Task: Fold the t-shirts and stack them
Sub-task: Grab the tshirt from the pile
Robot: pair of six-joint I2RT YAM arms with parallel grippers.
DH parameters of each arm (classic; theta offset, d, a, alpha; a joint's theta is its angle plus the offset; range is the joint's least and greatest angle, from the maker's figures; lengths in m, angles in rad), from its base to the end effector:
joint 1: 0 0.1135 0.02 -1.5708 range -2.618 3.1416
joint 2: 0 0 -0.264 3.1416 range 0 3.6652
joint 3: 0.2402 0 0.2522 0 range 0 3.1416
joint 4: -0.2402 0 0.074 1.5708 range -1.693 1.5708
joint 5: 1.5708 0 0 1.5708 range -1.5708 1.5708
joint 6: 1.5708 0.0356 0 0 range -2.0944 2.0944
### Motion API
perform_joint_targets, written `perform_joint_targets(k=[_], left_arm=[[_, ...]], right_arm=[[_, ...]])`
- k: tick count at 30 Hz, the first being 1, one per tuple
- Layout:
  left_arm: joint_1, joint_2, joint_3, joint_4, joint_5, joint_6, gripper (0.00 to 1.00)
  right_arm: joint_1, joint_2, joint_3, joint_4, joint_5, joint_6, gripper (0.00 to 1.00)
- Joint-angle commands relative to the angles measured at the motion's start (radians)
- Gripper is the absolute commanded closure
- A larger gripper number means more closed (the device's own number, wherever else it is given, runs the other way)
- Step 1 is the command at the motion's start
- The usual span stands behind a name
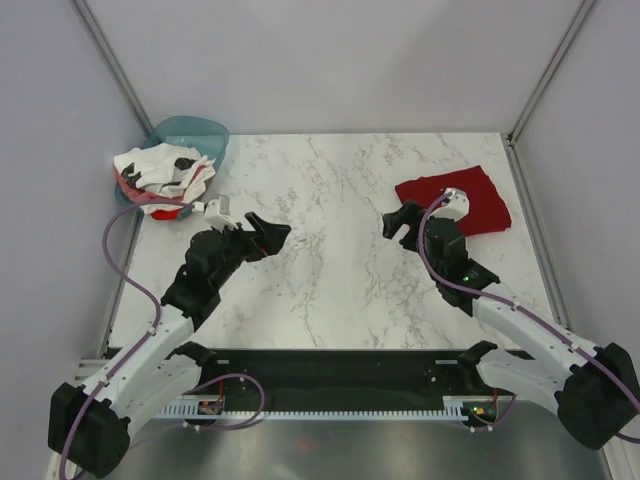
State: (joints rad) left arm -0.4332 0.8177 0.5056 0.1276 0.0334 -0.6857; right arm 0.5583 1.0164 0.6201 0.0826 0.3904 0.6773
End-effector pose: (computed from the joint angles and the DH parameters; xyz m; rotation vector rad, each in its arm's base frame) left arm 0.1799 -0.0845 0.2679 -0.2055 1.8211 -0.8338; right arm 0.2038 0.1113 0.2658 0.3794 1.8503 0.4859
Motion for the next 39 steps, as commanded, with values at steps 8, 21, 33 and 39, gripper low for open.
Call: perform_joint_targets(k=[8,21,33,39], left_arm=[[0.004,-0.025,0.033,-0.098,-0.229,0.046,0.02],[0.278,0.394,0.483,-0.555,-0.44,-0.216,0.12],[0.421,0.799,0.876,-0.652,-0.613,-0.083,0.25],[0.485,0.995,1.062,-0.727,-0.687,-0.064,0.25]], right_arm=[[-0.003,-0.021,-0.023,0.039,0.025,0.002,0.02],[-0.003,-0.033,-0.048,0.08,-0.004,-0.008,0.02],[-0.003,-0.038,-0.051,0.089,-0.038,0.002,0.02],[-0.005,-0.045,-0.052,0.085,-0.068,0.013,0.02]])
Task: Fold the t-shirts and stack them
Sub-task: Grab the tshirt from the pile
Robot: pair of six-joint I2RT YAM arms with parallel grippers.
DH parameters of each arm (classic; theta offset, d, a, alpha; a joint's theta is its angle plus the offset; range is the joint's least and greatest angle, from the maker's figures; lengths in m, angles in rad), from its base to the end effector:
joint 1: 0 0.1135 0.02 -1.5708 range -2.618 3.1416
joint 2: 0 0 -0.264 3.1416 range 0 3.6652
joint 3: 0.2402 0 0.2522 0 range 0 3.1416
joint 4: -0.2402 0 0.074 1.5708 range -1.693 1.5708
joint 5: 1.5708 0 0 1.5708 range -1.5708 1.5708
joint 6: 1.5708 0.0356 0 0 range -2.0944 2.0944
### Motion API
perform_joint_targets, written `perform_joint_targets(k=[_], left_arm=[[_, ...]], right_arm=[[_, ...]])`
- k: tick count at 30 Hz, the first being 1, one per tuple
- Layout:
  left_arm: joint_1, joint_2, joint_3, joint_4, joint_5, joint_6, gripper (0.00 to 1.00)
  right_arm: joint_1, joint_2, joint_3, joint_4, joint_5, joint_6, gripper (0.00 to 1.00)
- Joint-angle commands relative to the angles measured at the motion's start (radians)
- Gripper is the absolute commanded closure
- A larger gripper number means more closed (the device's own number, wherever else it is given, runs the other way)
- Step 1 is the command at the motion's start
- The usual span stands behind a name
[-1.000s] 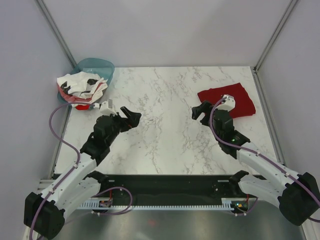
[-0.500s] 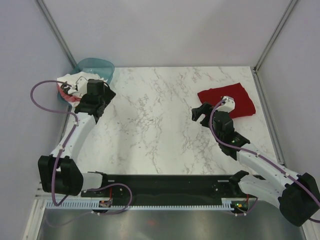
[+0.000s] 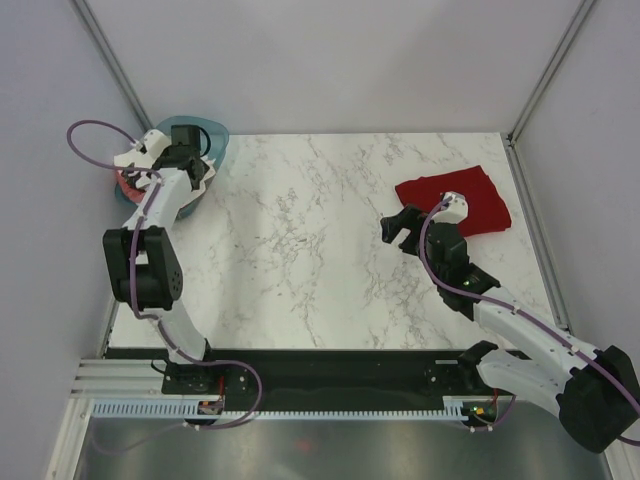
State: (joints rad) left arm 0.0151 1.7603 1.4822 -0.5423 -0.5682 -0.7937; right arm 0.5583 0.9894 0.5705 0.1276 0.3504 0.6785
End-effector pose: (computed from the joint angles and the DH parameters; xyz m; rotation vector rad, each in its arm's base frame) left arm 0.3923 0.0251 0.2871 -1.1152 1.9528 0.2696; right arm 0.1982 0.1094 0.2584 0.3567 1.8439 0.5347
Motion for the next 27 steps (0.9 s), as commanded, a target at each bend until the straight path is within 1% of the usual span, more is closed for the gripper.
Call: perform_joint_targets(k=[1,5,6,7,8,9,10,12,13,15,18,20,21,22,23,26,27], left_arm=[[0.057,0.067,0.098,-0.058,-0.091,0.05,0.25],[0.103,0.159,0.171,-0.061,-0.098,0.085,0.25],[0.112,0.194,0.199,-0.062,-0.093,0.091,0.28],[0.132,0.208,0.211,-0.07,-0.073,0.093,0.34],[0.144,0.218,0.225,-0.077,-0.05,0.093,0.47],[0.154,0.225,0.246,-0.087,-0.024,0.09,0.82],[0.157,0.216,0.247,-0.099,-0.01,0.064,0.98],[0.152,0.182,0.221,-0.094,-0.002,0.028,0.98],[0.146,0.147,0.217,-0.094,0.025,0.004,0.98],[0.129,0.116,0.217,-0.085,0.047,-0.002,0.98],[0.076,0.053,0.251,-0.082,0.103,0.001,0.98],[0.043,-0.008,0.282,-0.082,0.192,-0.01,0.98],[0.02,-0.031,0.291,-0.081,0.259,-0.016,0.98],[0.007,-0.054,0.3,-0.081,0.277,-0.024,0.98],[-0.041,-0.112,0.325,-0.079,0.28,-0.018,0.98],[-0.11,-0.208,0.365,-0.079,0.245,-0.001,0.98],[-0.157,-0.273,0.391,-0.079,0.226,0.005,0.98]], right_arm=[[-0.006,-0.021,-0.003,0.04,-0.033,0.012,0.02],[-0.005,-0.035,-0.006,0.04,-0.031,0.016,0.02],[-0.005,-0.038,-0.004,0.04,-0.034,0.015,0.02],[-0.005,-0.04,-0.004,0.04,-0.039,0.016,0.02],[-0.005,-0.041,-0.003,0.04,-0.041,0.018,0.02],[-0.006,-0.041,-0.003,0.04,-0.041,0.016,0.02],[-0.005,-0.043,-0.003,0.04,-0.041,0.018,0.02],[-0.005,-0.037,-0.001,0.041,-0.047,0.018,0.02],[-0.005,-0.037,0.0,0.041,-0.047,0.018,0.02],[-0.005,-0.028,0.005,0.04,-0.048,0.016,0.02],[-0.005,-0.017,0.006,0.04,-0.044,0.012,0.02],[-0.005,-0.006,0.006,0.041,-0.041,0.009,0.02],[-0.005,-0.003,0.006,0.043,-0.036,0.007,0.02],[-0.006,0.005,0.008,0.043,-0.034,0.007,0.02],[-0.003,0.018,0.009,0.043,-0.033,0.006,0.02],[-0.005,0.032,0.019,0.038,-0.031,0.004,0.02],[-0.005,0.035,0.02,0.035,-0.031,0.003,0.02]])
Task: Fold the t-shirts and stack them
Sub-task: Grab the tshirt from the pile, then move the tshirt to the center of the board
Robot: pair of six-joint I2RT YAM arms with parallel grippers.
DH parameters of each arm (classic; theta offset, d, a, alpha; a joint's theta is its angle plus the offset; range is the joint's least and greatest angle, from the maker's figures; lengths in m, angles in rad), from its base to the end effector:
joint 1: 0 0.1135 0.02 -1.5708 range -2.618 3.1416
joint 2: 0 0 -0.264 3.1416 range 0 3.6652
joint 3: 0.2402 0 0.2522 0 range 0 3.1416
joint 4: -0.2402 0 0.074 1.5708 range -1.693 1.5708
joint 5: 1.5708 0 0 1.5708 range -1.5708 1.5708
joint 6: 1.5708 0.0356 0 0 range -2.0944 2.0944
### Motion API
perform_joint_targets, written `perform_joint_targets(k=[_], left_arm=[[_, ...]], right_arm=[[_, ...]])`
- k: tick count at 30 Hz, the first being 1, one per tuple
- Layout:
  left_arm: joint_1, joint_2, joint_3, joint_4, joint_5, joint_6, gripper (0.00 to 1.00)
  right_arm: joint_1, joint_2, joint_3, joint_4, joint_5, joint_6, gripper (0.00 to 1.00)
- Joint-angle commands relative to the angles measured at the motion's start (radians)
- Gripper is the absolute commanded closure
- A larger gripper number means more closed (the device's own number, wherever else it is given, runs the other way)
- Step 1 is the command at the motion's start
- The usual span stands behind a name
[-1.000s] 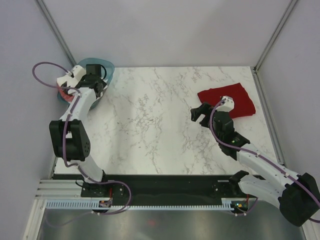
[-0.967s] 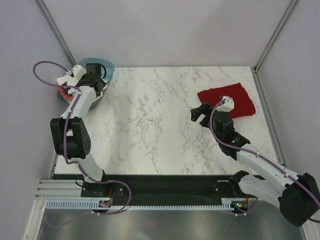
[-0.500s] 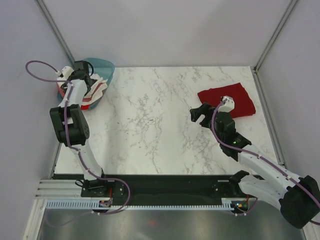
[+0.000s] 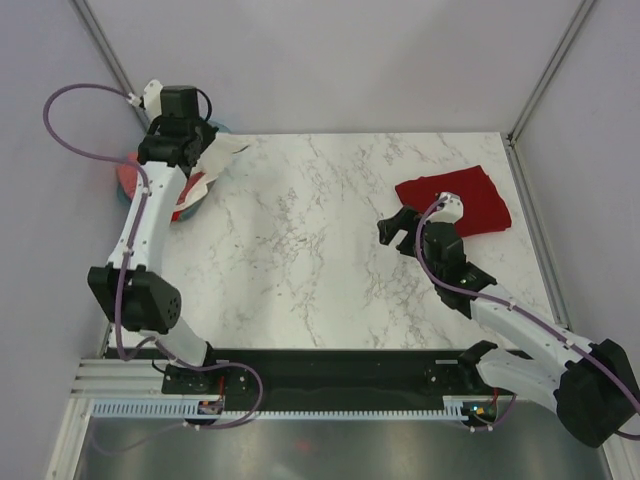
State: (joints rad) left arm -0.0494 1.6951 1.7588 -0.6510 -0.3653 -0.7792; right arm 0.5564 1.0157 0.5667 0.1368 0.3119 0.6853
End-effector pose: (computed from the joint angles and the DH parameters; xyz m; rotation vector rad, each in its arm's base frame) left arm 0.3828 -0.0062 0.3915 -0.9462 1.8930 -0.0980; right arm 0.2013 0.1123 0.2524 0.3383 1.8757 0.5598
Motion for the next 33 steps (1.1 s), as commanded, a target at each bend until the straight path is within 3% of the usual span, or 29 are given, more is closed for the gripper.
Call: perform_joint_targets(k=[1,7,10,13,14,16,17,20,23,24,30,33], left_arm=[[-0.113,-0.239,0.126,0.031,0.022,-0.005,0.98],[-0.219,-0.454,0.125,0.043,0.136,-0.095,0.98],[-0.251,-0.515,-0.029,0.054,0.238,-0.152,0.98],[-0.28,-0.555,-0.305,0.105,0.285,-0.202,0.9],[-0.28,-0.561,-0.463,0.191,0.299,-0.21,0.87],[-0.282,-0.568,-0.612,0.301,0.313,-0.218,0.83],[-0.28,-0.555,-0.73,0.376,0.309,-0.224,0.67],[-0.279,-0.449,-0.837,0.465,0.354,-0.204,0.01],[-0.282,-0.352,-0.789,0.426,0.387,-0.089,0.0],[-0.282,-0.345,-0.794,0.433,0.37,-0.059,0.0],[-0.29,-0.466,-0.946,0.635,0.405,0.02,0.03],[-0.296,-0.476,-0.929,0.637,0.491,0.059,0.08]], right_arm=[[-0.003,0.008,0.028,0.021,0.01,-0.006,0.02],[-0.006,-0.016,0.024,0.018,0.03,-0.015,0.02],[-0.004,-0.016,0.025,0.018,0.029,-0.018,0.02],[-0.004,-0.012,0.025,0.024,0.012,-0.03,0.02],[-0.004,-0.006,0.024,0.029,0.006,-0.036,0.02],[-0.003,0.006,0.022,0.043,-0.017,-0.043,0.02],[-0.004,0.024,0.024,0.046,-0.029,-0.047,0.02],[-0.004,0.07,0.036,0.07,-0.12,-0.084,0.02],[-0.006,0.142,0.068,0.093,-0.259,-0.124,0.04],[-0.003,0.165,0.079,0.099,-0.292,-0.13,0.09],[0.01,0.372,0.174,0.078,-0.424,-0.148,0.2],[0.031,0.475,0.223,0.08,-0.464,-0.15,0.24]])
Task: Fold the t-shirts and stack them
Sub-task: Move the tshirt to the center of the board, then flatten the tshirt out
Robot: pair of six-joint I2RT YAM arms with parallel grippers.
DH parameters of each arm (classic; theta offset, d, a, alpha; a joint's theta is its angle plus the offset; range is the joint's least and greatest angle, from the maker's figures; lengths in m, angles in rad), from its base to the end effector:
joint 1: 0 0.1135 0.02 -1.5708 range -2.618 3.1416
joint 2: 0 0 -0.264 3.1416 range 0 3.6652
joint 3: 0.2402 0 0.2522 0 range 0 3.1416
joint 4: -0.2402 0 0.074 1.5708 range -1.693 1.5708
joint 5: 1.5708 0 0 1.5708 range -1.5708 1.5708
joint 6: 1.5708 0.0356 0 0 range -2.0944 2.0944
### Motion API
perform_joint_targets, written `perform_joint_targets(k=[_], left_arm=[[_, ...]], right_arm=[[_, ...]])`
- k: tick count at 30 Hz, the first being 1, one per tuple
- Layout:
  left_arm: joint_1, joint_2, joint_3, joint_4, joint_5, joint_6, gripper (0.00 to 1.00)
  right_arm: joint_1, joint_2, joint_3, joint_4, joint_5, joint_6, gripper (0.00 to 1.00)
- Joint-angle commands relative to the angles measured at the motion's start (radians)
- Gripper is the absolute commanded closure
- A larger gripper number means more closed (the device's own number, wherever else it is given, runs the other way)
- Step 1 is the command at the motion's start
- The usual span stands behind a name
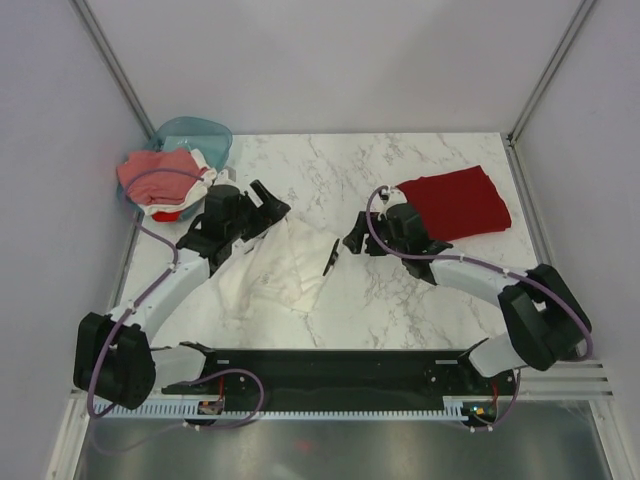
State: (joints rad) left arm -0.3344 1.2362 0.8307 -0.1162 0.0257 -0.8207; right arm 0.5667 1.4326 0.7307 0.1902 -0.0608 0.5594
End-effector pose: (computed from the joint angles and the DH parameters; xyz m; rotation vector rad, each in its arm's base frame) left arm 0.2614 -0.0918 0.2667 -0.5081 2.1157 -0.7108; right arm 0.2561 0.1655 0.2090 -0.0465 2.1690 0.7335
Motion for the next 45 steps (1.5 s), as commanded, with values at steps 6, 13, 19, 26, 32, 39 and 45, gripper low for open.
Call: perform_joint_targets(k=[6,13,19,26,32,39,45], left_arm=[[-0.08,-0.015,0.025,0.05,0.069,0.118,0.1],[-0.087,0.02,0.042,0.032,0.108,0.132,0.11],[-0.109,0.15,0.149,-0.065,0.098,0.178,0.18],[-0.167,0.296,0.274,-0.177,0.097,0.247,0.39],[-0.3,0.434,0.447,-0.342,0.059,0.328,0.54],[-0.466,0.578,0.666,-0.545,-0.07,0.382,0.35],[-0.497,0.689,0.746,-0.635,-0.148,0.364,0.38]], right_arm=[[0.048,0.212,0.137,0.002,-0.057,-0.032,0.25],[0.048,0.4,0.22,0.037,-0.142,-0.013,0.51],[0.042,0.332,0.202,-0.015,-0.013,-0.01,0.92],[-0.063,0.158,0.069,0.002,0.145,0.071,1.0],[-0.07,0.112,0.038,0.017,0.158,0.069,0.99],[-0.068,0.106,0.035,0.011,0.17,0.079,0.98],[-0.077,0.098,0.018,0.017,0.184,0.097,0.98]])
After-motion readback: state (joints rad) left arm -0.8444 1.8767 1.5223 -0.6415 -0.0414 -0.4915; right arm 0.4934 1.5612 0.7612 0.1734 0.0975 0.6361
